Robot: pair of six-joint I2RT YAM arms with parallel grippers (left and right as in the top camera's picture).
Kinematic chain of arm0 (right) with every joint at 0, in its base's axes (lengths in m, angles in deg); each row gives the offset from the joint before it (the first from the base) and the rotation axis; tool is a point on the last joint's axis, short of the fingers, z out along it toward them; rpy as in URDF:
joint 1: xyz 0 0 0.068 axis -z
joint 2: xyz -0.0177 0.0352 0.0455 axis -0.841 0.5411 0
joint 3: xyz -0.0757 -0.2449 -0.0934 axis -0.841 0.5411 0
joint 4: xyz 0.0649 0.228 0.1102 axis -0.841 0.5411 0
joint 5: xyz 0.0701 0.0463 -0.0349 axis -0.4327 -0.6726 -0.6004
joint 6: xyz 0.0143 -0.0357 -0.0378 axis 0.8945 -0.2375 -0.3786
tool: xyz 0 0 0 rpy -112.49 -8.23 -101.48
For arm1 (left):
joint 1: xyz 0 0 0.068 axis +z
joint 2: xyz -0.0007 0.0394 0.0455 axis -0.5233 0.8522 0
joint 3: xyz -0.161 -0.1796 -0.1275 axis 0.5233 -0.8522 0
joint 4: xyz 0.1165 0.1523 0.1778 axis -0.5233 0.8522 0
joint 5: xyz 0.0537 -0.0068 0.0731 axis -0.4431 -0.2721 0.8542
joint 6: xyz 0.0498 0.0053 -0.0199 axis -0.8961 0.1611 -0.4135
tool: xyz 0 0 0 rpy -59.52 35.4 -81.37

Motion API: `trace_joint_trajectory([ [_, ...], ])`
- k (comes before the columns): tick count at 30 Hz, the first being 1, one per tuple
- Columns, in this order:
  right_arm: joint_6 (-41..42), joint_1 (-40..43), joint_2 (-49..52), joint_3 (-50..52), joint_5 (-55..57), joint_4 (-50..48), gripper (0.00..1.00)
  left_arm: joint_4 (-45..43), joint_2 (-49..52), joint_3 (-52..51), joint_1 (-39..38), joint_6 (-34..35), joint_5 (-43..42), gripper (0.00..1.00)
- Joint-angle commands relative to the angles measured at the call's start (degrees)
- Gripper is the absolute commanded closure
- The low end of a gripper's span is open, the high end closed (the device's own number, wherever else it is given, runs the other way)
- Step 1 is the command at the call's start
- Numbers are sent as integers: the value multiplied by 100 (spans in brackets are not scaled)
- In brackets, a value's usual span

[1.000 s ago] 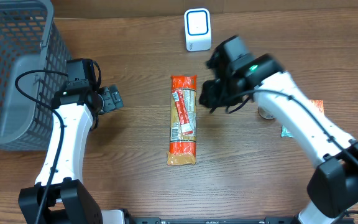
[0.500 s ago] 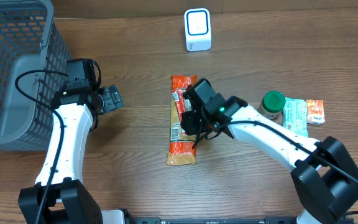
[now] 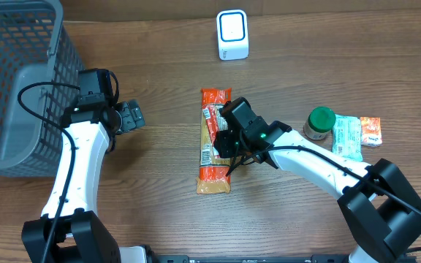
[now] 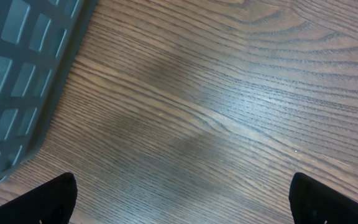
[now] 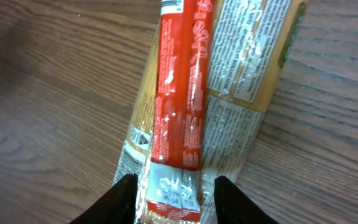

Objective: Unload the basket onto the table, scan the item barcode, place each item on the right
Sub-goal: 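Move the right gripper over the pasta pack and lower onto it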

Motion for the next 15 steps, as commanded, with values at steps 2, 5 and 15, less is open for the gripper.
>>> trace_joint_trajectory([
  [2, 170, -61, 168, 170, 197, -181, 60, -2, -94, 85, -28, -127, -7, 0],
  [5, 170, -127, 221, 190, 197, -269, 62, 0, -94, 85, -28, -127, -7, 0],
  [15, 173, -529, 223, 190, 881, -345, 66, 0, -94, 85, -28, -127, -7, 0],
])
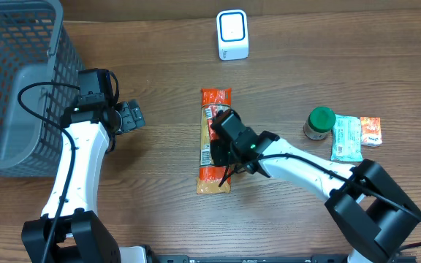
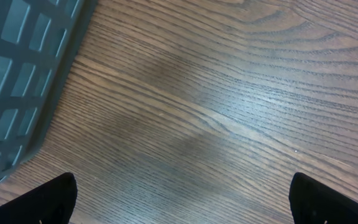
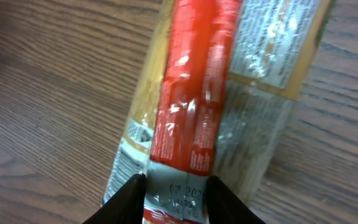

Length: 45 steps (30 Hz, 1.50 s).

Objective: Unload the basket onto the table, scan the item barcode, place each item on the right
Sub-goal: 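Move the right gripper over the pasta pack and lower onto it, then pinch the red strip on the pasta pack with the right gripper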

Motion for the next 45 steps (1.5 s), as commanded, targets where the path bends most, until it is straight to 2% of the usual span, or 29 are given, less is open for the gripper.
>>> trace_joint_trajectory([
  [1, 28, -109, 28, 37, 361, -31, 67, -2, -94, 85, -28, -127, -7, 0],
  [9, 28, -114, 28, 37, 363, 26, 76, -4, -94, 85, -28, -127, -7, 0],
  [14, 28, -114, 28, 37, 492, 103, 76, -2, -94, 85, -28, -127, -7, 0],
  [18, 31, -114, 28, 37, 614, 168, 67, -2, -94, 85, -28, -127, -7, 0],
  [27, 188, -114, 35, 42, 616, 160, 65, -2, -94, 85, -28, -127, -7, 0],
  [28, 254, -114, 35, 42, 616, 164, 62, -2, -94, 85, -28, -127, -7, 0],
  [33, 289, -114, 87, 48, 614, 162, 58, -2, -94, 85, -28, -127, -7, 0],
  [45, 396, -111, 85, -293, 570, 57, 62, -2, -94, 85, -28, -127, -7, 0],
])
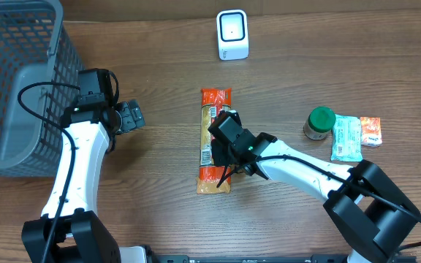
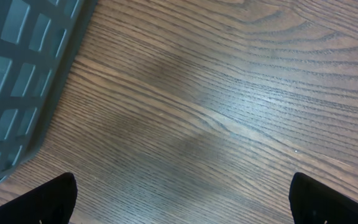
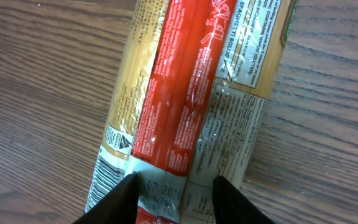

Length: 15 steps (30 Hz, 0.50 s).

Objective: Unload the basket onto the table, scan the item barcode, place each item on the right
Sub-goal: 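Pinch the red strip on the pasta pack with the right gripper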

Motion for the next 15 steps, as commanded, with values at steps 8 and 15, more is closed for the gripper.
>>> trace_joint_trajectory([
  [8, 227, -15, 61, -258, 57, -103, 62, -2, -94, 85, -28, -127, -7, 0],
  [15, 479, 48, 68, -256, 85, -76, 56, -4, -94, 85, -28, -127, -7, 0],
])
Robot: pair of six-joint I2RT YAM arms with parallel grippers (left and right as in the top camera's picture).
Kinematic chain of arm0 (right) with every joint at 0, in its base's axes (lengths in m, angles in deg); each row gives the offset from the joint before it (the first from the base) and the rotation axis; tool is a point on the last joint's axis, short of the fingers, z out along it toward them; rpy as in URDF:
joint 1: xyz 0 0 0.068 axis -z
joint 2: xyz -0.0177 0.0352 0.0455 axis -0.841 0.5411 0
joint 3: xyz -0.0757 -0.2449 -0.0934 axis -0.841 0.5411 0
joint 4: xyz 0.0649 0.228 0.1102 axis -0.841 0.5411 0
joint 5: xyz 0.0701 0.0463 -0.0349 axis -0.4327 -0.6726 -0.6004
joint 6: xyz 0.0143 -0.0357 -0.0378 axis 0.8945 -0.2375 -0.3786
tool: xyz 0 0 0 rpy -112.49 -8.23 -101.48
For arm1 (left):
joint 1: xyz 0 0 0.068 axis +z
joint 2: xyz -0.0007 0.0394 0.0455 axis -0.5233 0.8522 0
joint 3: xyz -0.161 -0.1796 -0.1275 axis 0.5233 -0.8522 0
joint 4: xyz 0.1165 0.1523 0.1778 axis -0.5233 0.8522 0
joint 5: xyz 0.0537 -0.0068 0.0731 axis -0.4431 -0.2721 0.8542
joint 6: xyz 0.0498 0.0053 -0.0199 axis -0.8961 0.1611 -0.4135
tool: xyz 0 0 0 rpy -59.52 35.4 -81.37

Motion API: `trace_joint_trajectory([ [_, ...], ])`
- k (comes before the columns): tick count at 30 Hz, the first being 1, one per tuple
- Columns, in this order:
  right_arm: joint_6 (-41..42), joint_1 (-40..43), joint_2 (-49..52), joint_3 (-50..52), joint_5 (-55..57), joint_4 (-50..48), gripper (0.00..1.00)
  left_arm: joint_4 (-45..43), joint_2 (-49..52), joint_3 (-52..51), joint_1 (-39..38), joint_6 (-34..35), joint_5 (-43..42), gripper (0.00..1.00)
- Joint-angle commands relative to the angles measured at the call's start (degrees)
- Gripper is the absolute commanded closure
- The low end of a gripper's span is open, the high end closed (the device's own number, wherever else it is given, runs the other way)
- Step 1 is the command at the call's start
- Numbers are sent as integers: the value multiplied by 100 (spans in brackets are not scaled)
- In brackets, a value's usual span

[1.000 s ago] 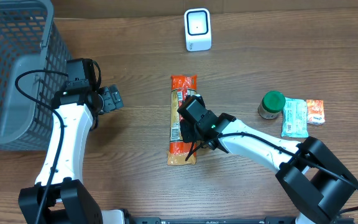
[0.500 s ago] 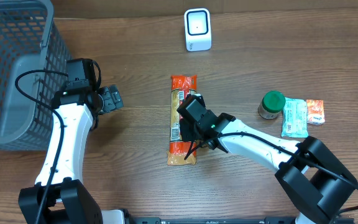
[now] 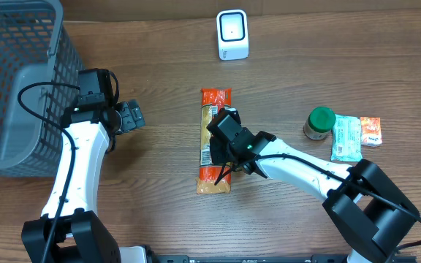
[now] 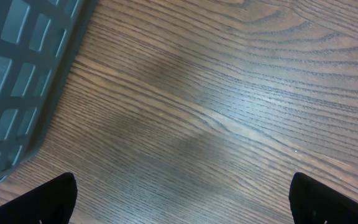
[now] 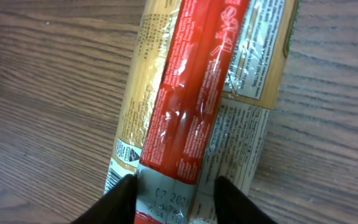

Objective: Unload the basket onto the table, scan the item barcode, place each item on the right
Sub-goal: 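Pinch the red strip on the pasta pack with the right gripper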

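Note:
A long orange and red spaghetti packet [image 3: 209, 175] lies lengthwise at the table's middle, below the white scanner [image 3: 232, 34]. My right gripper [image 3: 224, 146] is low over the packet's middle. In the right wrist view the packet [image 5: 216, 81] shows its red seam strip and printed label, with a barcode edge at the lower left. There my right gripper [image 5: 176, 202] is partly open, its dark fingers [image 5: 122, 202] set on either side of the red strip and a printed date. My left gripper [image 4: 182, 199] hangs wide open over bare wood beside the basket.
A grey mesh basket [image 3: 9, 80] fills the left side. A green-lidded jar [image 3: 319, 123], a pale green packet [image 3: 347, 137] and a small orange packet [image 3: 370, 131] lie at the right.
My right gripper has shifted slightly along the packet, so the printed date now sits between its fingers. The finger gap looks the same. The left arm has not moved.
My right gripper first sat at the packet's right side, fingers astride the red strip. Half a second later it was further left over the packet with a narrower gap. Later the gap was wider again, and it stays so now. The packet still lies flat.

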Motion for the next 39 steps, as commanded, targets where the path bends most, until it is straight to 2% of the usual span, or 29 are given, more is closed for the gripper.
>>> trace_joint_trajectory([
  [1, 286, 28, 26, -170, 101, -37, 55, -2, -94, 85, -28, -127, -7, 0],
  [13, 286, -15, 33, 116, 195, -236, 56, -2, -94, 85, -28, -127, -7, 0],
  [17, 284, -15, 33, 149, 208, -195, 70, -2, -94, 85, -28, -127, -7, 0],
  [26, 284, -55, 175, 258, 201, -162, 71, -4, -94, 85, -28, -127, -7, 0],
  [34, 188, 35, 223, 254, 203, 57, 96, -2, -94, 85, -28, -127, -7, 0],
  [39, -535, 98, -33, 238, 179, 125, 96, -2, -94, 85, -28, -127, -7, 0],
])
